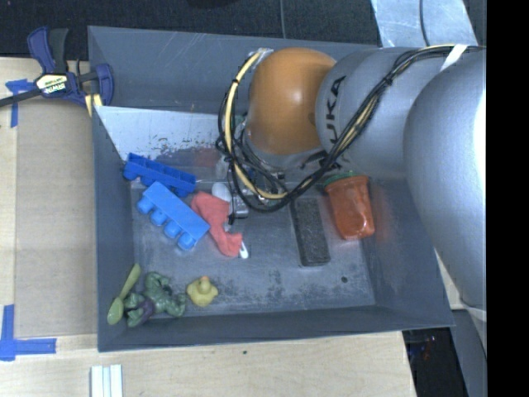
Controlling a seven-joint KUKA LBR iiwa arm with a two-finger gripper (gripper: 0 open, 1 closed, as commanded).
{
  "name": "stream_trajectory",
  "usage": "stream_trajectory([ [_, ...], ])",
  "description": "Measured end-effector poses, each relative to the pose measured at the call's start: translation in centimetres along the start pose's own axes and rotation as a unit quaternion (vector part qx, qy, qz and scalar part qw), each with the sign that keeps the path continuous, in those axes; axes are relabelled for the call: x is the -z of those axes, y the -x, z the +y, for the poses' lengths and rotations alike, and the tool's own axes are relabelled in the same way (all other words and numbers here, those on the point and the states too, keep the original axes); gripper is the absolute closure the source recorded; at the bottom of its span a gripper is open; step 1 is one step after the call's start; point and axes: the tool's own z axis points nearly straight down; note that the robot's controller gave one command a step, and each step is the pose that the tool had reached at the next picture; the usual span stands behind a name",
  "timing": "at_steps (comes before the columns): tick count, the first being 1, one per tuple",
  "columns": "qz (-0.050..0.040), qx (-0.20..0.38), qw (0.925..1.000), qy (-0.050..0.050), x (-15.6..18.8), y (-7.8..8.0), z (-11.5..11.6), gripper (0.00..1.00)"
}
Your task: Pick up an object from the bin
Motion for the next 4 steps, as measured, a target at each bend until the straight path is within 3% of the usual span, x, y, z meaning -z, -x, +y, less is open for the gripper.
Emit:
stream_trajectory([
  [1,-0.0056,-0.055,0.9984,0.001,-3.0,-4.1,2.7,0.0],
  [2,-0.0043,0.048,0.9988,0.001,-4.5,-4.0,2.7,0.0],
  [3,-0.0055,0.085,0.9964,0.0,-5.0,-3.1,1.6,0.0],
  [4,-0.0103,0.153,0.9882,0.0,-5.4,-2.0,-0.4,1.0],
])
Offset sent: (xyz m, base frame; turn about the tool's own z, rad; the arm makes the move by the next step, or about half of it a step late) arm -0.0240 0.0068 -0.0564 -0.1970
